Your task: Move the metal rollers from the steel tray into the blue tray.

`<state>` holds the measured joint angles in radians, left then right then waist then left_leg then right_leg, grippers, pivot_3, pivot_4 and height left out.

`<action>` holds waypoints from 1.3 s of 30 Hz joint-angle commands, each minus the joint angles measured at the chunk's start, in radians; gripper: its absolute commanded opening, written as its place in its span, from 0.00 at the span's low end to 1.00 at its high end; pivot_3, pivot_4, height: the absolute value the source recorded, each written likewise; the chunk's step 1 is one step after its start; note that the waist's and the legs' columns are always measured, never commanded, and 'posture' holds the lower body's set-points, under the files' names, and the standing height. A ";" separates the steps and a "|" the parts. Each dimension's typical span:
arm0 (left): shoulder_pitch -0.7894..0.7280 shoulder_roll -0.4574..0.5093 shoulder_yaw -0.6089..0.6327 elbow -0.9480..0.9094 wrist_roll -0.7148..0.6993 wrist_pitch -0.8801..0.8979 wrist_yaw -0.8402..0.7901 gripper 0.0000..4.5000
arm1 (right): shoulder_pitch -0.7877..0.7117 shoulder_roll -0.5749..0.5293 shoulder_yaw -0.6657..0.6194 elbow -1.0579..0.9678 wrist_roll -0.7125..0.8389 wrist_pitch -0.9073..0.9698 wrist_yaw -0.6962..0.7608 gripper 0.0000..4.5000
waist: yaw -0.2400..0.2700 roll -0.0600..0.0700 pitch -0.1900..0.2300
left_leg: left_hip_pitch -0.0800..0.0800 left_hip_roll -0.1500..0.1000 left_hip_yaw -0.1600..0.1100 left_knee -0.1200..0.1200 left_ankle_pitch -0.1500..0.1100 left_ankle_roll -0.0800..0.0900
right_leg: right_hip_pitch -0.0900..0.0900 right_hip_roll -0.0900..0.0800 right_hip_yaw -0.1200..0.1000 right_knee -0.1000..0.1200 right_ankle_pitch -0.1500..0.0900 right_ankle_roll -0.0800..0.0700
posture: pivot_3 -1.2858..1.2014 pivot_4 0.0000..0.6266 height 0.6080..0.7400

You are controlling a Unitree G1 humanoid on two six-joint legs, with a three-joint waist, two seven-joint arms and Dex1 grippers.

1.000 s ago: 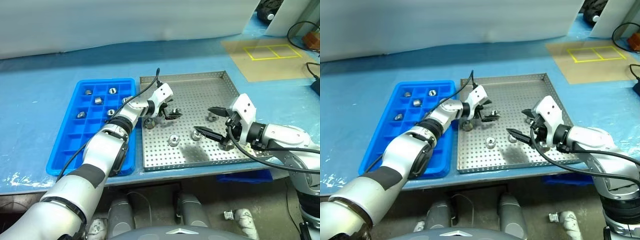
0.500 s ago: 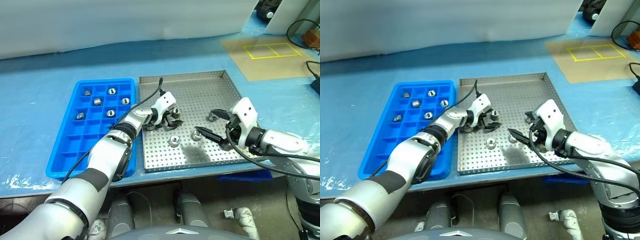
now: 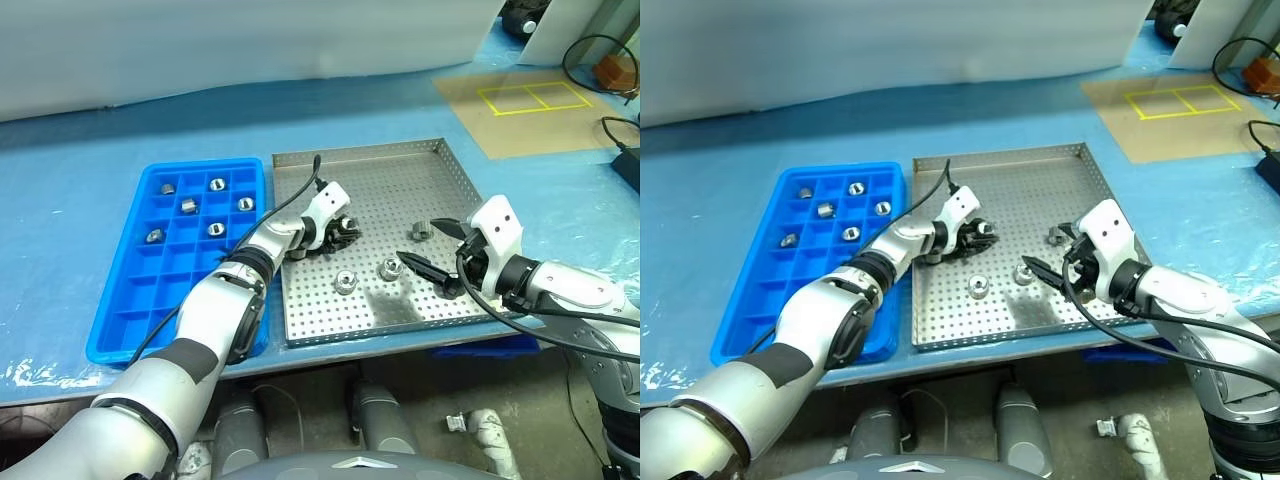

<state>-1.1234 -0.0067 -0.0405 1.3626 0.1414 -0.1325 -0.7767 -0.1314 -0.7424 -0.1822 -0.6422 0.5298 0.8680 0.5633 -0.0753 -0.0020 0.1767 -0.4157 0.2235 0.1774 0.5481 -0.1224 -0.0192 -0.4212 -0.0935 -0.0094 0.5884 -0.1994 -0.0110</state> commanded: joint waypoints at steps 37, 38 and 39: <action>0.754 0.686 0.309 -1.352 -0.449 0.415 -0.362 0.39 | -0.718 0.412 0.500 0.858 -0.242 -0.556 0.512 1.00 | 0.182 0.002 0.002 | 0.001 0.015 -0.001 -0.006 0.010 -0.019 | -0.007 0.003 -0.014 0.022 -0.004 -0.009 | 0.57 0.24 1.00; 0.785 0.700 0.324 -1.366 -0.453 0.419 -0.349 0.39 | -0.721 0.419 0.501 0.871 -0.248 -0.567 0.520 1.00 | 0.185 0.002 0.002 | 0.001 0.015 -0.001 -0.006 0.011 -0.019 | -0.008 0.003 -0.014 0.023 -0.004 -0.009 | 0.58 0.24 1.00; 0.818 0.712 0.342 -1.371 -0.454 0.421 -0.331 0.39 | -0.724 0.428 0.500 0.884 -0.252 -0.574 0.527 1.00 | 0.186 0.002 0.002 | 0.001 0.015 -0.002 -0.006 0.011 -0.019 | -0.008 0.003 -0.014 0.023 -0.004 -0.009 | 0.58 0.24 1.00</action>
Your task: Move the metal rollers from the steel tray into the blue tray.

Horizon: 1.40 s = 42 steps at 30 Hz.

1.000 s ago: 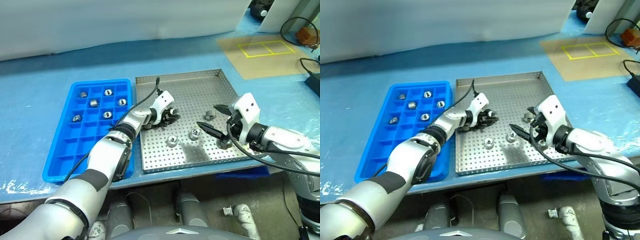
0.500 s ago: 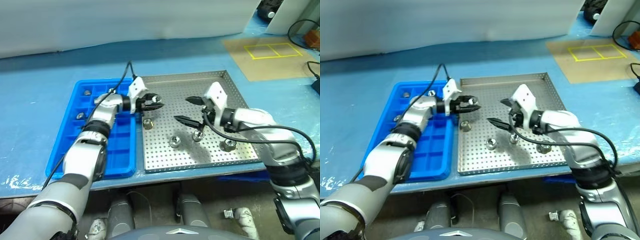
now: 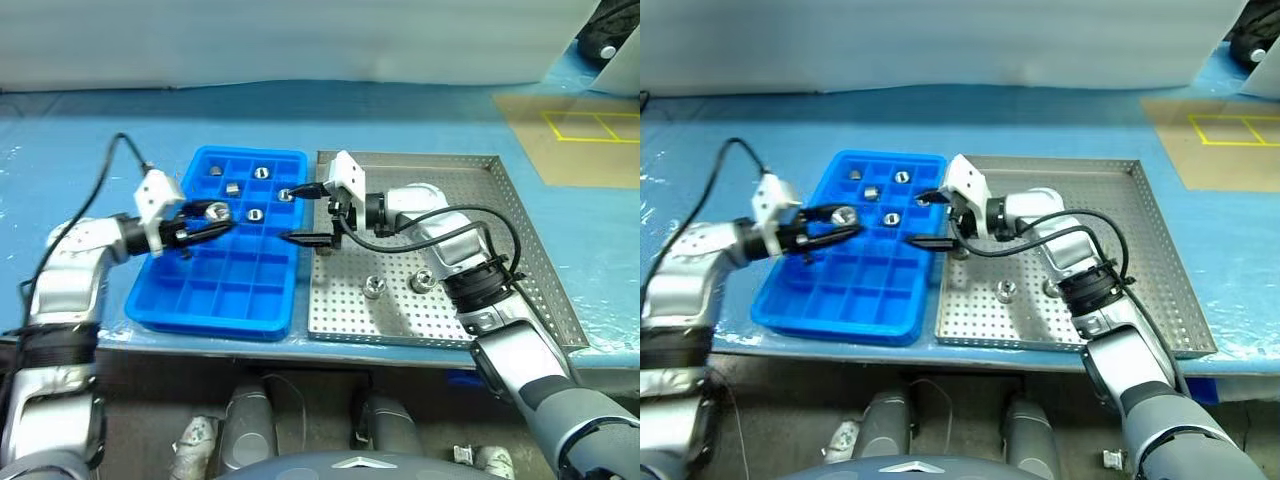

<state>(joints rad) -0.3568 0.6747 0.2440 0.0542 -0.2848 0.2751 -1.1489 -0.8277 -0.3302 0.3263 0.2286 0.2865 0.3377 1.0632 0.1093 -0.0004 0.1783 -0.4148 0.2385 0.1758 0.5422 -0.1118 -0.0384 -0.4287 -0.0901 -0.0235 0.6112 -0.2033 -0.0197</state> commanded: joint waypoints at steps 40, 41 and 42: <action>-0.292 -0.164 -0.304 0.245 0.001 -0.128 -0.024 1.00 | 0.150 -0.155 -0.155 -0.261 -0.010 0.141 -0.032 1.00 | -0.022 -0.001 -0.001 | 0.002 0.000 0.000 0.003 0.003 -0.005 | -0.004 0.003 0.005 0.010 0.000 0.001 | 0.44 0.24 1.00; -0.325 -0.194 -0.333 0.297 0.015 -0.155 -0.045 1.00 | 0.173 -0.171 -0.173 -0.294 -0.008 0.161 -0.049 1.00 | -0.031 -0.001 -0.001 | 0.002 0.000 0.000 0.003 0.003 -0.005 | -0.004 0.004 0.006 0.010 0.000 0.001 | 0.42 0.24 1.00; -0.354 -0.220 -0.356 0.347 0.028 -0.182 -0.066 1.00 | 0.195 -0.184 -0.188 -0.325 -0.006 0.180 -0.067 1.00 | -0.039 -0.001 -0.001 | 0.002 0.000 0.000 0.003 0.003 -0.005 | -0.005 0.005 0.007 0.010 0.000 0.001 | 0.40 0.24 1.00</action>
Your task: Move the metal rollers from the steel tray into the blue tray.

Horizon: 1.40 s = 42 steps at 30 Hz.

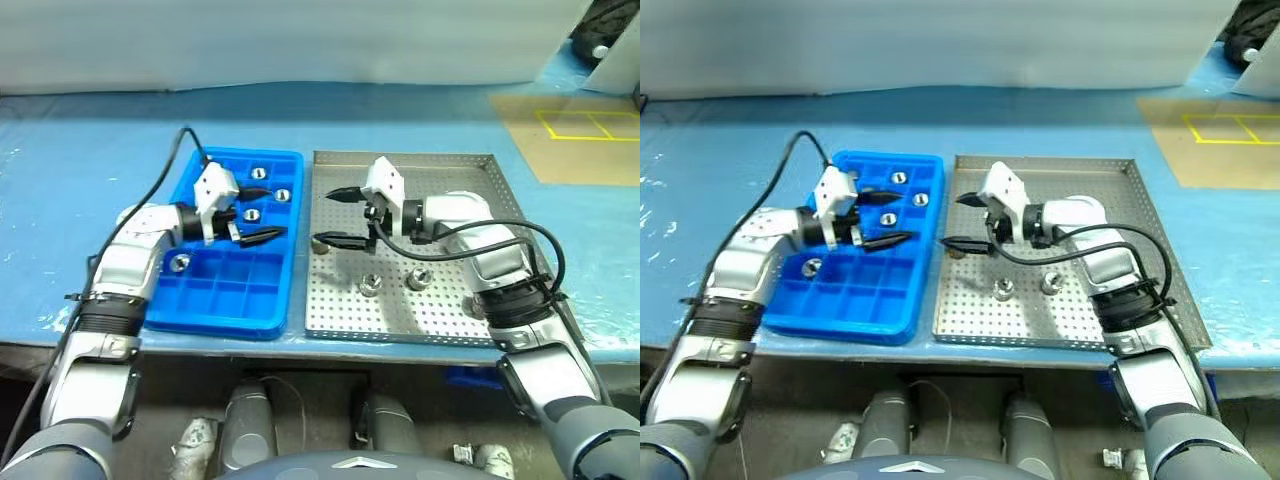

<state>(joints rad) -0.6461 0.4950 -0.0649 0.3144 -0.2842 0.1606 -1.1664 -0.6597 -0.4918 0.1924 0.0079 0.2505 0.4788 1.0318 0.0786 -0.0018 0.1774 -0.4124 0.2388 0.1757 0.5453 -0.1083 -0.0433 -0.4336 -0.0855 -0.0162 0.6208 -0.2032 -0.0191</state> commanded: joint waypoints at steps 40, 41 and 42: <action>-0.214 -0.329 -0.219 0.638 0.289 -0.393 -0.287 1.00 | 0.409 -0.142 -0.254 -0.550 0.128 0.316 -0.383 1.00 | -0.120 0.003 -0.003 | 0.009 -0.002 0.006 0.003 -0.007 0.011 | 0.013 0.004 0.011 -0.014 0.001 0.001 | 0.27 0.24 1.00; -0.214 -0.328 -0.223 0.639 0.297 -0.390 -0.281 1.00 | 0.411 -0.143 -0.254 -0.550 0.128 0.316 -0.384 1.00 | -0.121 0.003 -0.003 | 0.009 -0.002 0.006 0.003 -0.007 0.011 | 0.014 0.004 0.012 -0.015 0.001 0.002 | 0.27 0.24 1.00; -0.213 -0.328 -0.225 0.639 0.303 -0.391 -0.276 1.00 | 0.413 -0.144 -0.254 -0.550 0.128 0.315 -0.386 1.00 | -0.121 0.003 -0.004 | 0.009 -0.003 0.006 0.003 -0.007 0.011 | 0.014 0.004 0.012 -0.015 0.000 0.002 | 0.27 0.24 1.00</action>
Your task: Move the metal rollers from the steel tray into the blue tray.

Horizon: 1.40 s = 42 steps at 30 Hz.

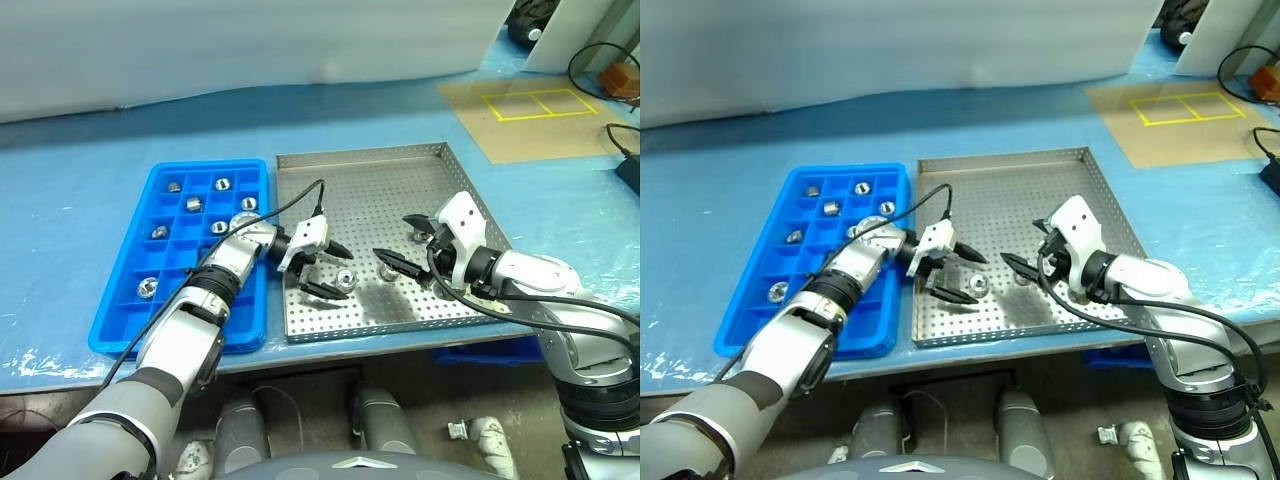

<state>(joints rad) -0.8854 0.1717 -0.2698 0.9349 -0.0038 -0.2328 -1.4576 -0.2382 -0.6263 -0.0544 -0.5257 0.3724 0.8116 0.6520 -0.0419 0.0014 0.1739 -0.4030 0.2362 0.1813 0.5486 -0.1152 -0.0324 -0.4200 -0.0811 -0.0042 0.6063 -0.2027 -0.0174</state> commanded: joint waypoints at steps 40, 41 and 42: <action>0.123 0.042 0.066 -0.344 -0.132 0.231 0.051 0.53 | -0.141 0.017 0.104 0.158 -0.019 -0.124 0.040 1.00 | 0.014 0.000 0.000 | -0.003 0.001 0.000 -0.004 0.000 -0.001 | -0.004 0.000 0.000 -0.001 0.000 0.000 | 0.33 0.24 1.00; 0.119 0.037 0.062 -0.327 -0.125 0.214 0.056 0.53 | -0.137 0.016 0.103 0.156 -0.020 -0.124 0.038 1.00 | 0.015 0.000 0.000 | -0.003 0.001 0.000 -0.004 0.000 -0.001 | -0.004 0.000 0.000 -0.001 0.000 0.000 | 0.33 0.24 1.00; 0.114 0.034 0.057 -0.310 -0.119 0.205 0.057 0.53 | -0.133 0.014 0.101 0.155 -0.021 -0.124 0.036 1.00 | 0.014 0.000 0.000 | -0.003 0.001 0.001 -0.004 0.000 -0.001 | -0.004 0.000 0.001 -0.001 0.000 0.000 | 0.32 0.24 1.00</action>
<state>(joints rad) -0.7465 0.2090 -0.2064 0.6227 -0.1196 -0.0046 -1.4074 -0.3732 -0.6059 0.0609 -0.3459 0.3531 0.7061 0.6891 -0.0280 0.0015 0.1740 -0.4054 0.2369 0.1820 0.5449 -0.1152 -0.0331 -0.4236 -0.0811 -0.0033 0.6050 -0.2027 -0.0174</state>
